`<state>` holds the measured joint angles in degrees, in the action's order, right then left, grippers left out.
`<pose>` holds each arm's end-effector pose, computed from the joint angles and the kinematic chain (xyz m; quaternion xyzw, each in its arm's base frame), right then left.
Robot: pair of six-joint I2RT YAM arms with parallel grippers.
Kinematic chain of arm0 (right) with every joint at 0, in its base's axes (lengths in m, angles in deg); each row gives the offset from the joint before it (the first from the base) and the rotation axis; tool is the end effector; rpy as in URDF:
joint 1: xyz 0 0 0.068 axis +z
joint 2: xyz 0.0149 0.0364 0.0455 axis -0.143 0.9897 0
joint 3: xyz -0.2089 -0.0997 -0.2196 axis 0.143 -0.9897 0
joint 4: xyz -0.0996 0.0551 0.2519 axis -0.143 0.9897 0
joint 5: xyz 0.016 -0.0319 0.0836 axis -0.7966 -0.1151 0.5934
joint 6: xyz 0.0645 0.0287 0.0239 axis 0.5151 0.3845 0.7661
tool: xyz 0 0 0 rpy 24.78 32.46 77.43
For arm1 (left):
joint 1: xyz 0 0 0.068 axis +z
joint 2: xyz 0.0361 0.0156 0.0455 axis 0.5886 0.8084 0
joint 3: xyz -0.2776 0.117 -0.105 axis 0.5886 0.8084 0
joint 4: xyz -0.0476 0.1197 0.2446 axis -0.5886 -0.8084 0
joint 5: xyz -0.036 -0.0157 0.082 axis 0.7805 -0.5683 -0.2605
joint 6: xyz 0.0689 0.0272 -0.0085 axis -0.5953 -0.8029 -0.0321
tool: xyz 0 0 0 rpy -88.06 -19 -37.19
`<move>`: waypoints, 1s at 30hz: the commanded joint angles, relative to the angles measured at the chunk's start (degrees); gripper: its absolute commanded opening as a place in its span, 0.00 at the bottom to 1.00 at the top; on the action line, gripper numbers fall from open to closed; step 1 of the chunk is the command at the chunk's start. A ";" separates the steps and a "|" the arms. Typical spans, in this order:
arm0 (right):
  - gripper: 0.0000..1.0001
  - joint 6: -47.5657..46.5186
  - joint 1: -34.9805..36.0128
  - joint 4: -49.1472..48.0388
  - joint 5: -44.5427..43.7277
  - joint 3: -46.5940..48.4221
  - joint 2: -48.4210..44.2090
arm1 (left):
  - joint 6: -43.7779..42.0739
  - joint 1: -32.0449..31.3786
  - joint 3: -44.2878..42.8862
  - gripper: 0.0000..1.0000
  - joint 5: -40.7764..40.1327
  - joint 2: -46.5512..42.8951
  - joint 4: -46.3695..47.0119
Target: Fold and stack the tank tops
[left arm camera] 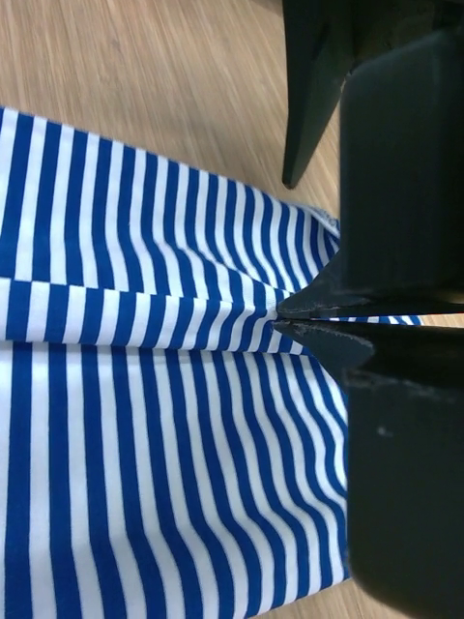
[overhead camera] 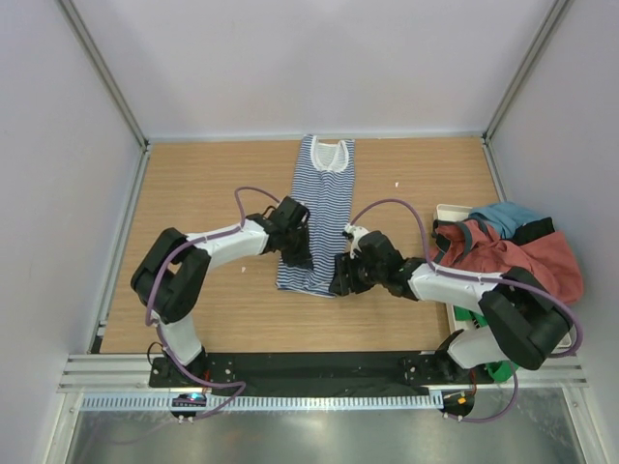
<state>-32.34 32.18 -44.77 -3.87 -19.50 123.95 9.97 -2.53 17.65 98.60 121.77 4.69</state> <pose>0.2028 0.1925 0.1758 -0.1798 0.9007 0.2965 0.2618 0.3016 -0.2555 0.1861 -0.0223 0.9615 -0.2375 0.1362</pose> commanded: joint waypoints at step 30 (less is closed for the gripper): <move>0.28 4.31 4.16 -7.45 5.08 -5.11 -1.43 | 1.26 1.50 5.08 0.00 -0.04 3.67 6.36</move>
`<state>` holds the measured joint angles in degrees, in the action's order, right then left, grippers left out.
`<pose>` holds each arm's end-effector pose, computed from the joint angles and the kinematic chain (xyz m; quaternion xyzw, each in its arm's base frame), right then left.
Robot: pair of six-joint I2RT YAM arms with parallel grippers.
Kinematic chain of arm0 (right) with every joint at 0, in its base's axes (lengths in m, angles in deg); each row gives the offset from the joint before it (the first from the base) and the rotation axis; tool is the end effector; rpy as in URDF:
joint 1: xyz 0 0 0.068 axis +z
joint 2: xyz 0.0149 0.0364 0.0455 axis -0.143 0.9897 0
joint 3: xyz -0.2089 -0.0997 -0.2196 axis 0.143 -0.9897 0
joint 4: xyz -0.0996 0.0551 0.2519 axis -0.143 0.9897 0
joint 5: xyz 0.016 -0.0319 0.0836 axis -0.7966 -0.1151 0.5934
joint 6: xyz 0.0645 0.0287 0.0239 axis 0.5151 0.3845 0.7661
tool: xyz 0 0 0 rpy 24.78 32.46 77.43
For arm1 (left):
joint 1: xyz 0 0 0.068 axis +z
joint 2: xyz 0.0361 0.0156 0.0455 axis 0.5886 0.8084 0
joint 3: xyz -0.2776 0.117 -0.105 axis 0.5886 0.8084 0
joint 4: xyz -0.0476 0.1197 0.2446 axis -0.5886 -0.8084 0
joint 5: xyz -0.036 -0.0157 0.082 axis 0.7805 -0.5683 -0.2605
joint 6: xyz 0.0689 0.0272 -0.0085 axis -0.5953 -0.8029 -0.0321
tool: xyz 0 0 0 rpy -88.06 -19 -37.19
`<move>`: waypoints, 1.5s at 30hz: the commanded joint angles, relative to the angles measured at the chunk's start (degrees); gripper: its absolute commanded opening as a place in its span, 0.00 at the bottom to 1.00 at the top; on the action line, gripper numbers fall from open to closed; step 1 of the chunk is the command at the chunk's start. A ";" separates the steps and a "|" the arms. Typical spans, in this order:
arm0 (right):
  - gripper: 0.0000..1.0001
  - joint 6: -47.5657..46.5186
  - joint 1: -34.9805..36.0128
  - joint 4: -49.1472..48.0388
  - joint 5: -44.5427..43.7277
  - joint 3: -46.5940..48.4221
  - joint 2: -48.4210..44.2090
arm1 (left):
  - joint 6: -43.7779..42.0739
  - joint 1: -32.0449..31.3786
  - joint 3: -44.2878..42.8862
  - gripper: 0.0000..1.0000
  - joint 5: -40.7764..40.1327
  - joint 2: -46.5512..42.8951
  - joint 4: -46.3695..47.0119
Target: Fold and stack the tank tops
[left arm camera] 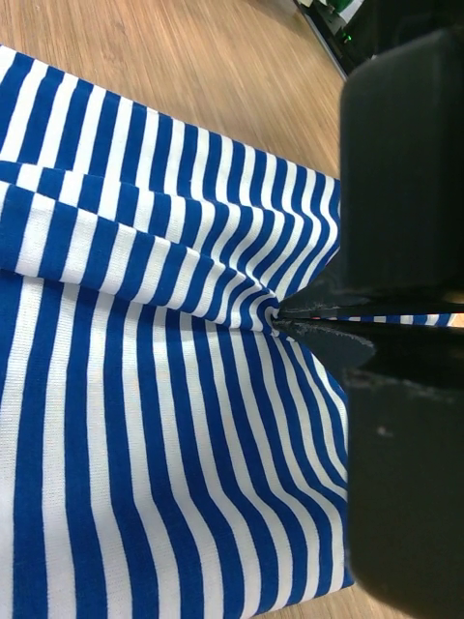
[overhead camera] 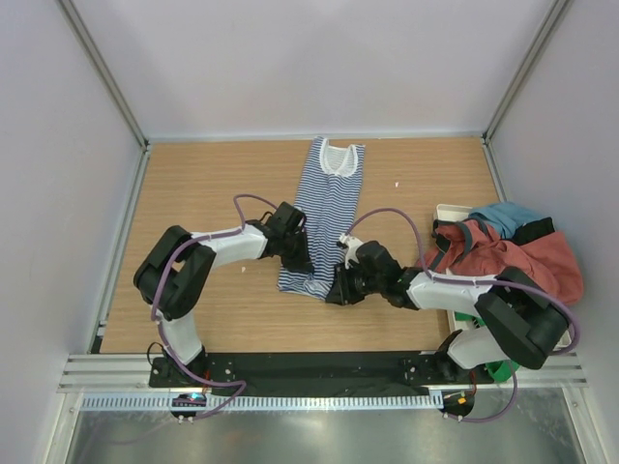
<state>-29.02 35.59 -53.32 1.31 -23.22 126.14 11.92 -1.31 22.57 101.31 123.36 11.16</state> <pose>0.1861 0.2070 0.1612 -0.1987 0.8827 0.3545 0.2359 0.3000 -0.2473 0.1579 -0.0427 0.9587 -0.2547 0.1188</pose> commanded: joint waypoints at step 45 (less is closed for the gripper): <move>0.40 -12.90 4.70 12.44 -6.70 12.49 3.67 | -3.24 0.27 -3.26 0.00 -5.30 0.49 -6.44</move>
<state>-39.97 39.42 -40.53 -5.97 -13.23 128.96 10.34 -1.33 20.45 98.49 123.56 7.51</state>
